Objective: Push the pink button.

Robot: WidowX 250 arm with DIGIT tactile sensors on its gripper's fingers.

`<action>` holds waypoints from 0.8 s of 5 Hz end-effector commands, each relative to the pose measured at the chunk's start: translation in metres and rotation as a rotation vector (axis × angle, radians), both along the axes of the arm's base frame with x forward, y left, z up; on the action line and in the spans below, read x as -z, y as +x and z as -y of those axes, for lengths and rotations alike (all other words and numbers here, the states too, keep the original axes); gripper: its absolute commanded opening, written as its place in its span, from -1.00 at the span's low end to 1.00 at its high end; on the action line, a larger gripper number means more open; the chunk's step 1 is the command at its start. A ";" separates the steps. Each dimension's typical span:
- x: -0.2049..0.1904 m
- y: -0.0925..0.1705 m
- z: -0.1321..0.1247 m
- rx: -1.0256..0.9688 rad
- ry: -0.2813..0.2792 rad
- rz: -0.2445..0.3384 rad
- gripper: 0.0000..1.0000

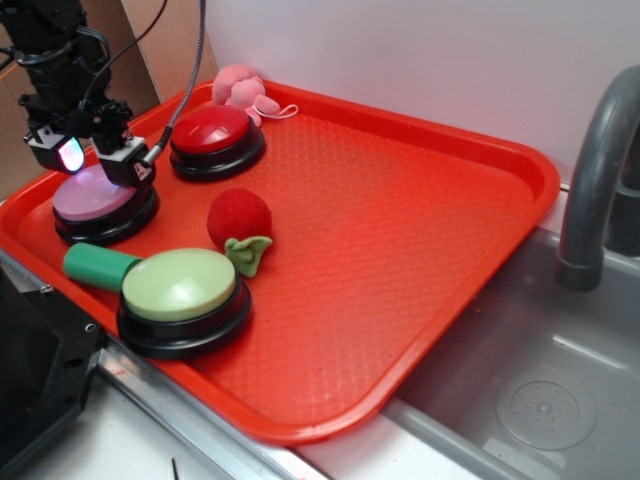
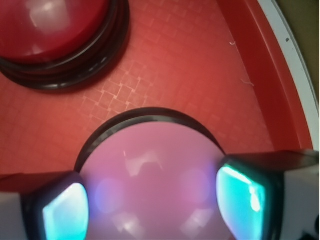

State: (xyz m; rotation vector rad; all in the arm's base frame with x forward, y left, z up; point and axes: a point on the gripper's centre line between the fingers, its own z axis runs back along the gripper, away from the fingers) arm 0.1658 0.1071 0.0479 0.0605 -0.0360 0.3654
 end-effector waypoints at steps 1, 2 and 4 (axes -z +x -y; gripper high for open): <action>-0.031 -0.009 0.003 0.006 -0.035 -0.006 1.00; -0.044 -0.009 0.003 -0.005 -0.023 0.034 1.00; -0.063 -0.005 0.001 -0.001 -0.005 0.061 1.00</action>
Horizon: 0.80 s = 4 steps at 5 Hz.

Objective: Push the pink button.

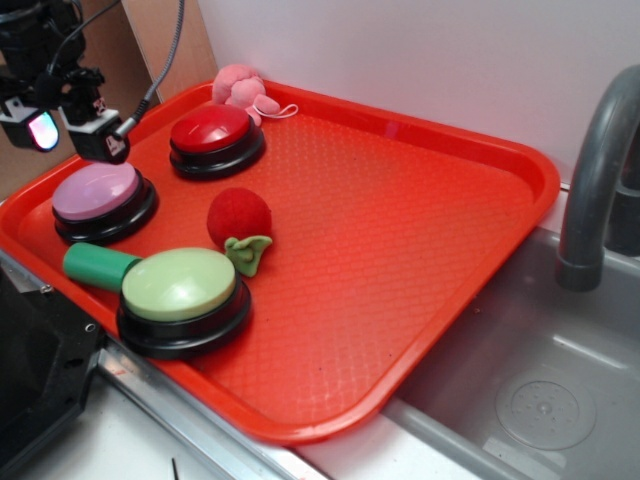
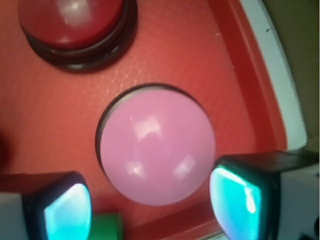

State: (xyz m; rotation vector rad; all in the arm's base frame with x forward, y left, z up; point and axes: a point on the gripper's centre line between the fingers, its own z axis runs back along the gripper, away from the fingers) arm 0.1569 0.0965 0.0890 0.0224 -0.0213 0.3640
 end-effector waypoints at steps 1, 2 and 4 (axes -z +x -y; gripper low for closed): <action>-0.030 0.007 -0.009 -0.001 0.037 0.080 1.00; -0.040 0.010 -0.010 0.008 0.036 0.088 1.00; -0.051 0.014 -0.010 0.013 0.025 0.101 1.00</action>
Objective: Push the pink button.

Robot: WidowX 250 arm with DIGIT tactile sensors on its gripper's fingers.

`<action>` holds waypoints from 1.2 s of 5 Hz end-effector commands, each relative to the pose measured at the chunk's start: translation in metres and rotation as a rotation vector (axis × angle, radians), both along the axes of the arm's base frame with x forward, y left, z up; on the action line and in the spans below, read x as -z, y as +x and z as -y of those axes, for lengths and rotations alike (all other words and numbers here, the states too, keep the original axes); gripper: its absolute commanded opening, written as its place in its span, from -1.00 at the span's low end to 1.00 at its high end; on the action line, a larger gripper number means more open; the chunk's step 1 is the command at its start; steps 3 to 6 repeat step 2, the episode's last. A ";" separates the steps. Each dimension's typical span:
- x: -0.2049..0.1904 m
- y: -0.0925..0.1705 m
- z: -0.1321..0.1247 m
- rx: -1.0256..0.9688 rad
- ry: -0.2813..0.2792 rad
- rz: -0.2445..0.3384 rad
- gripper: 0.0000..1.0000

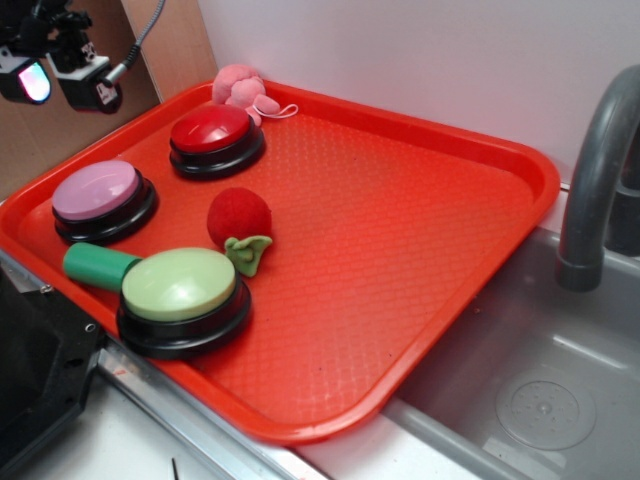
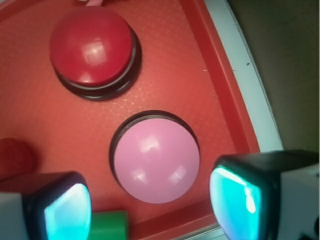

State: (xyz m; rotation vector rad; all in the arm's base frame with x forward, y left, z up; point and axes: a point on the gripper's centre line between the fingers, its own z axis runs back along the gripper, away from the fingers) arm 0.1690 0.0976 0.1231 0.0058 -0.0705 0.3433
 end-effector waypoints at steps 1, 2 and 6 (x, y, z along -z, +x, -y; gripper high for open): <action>-0.022 0.004 -0.007 -0.008 0.041 0.057 1.00; -0.027 0.003 -0.006 -0.024 0.053 0.060 1.00; -0.027 0.003 -0.006 -0.024 0.053 0.060 1.00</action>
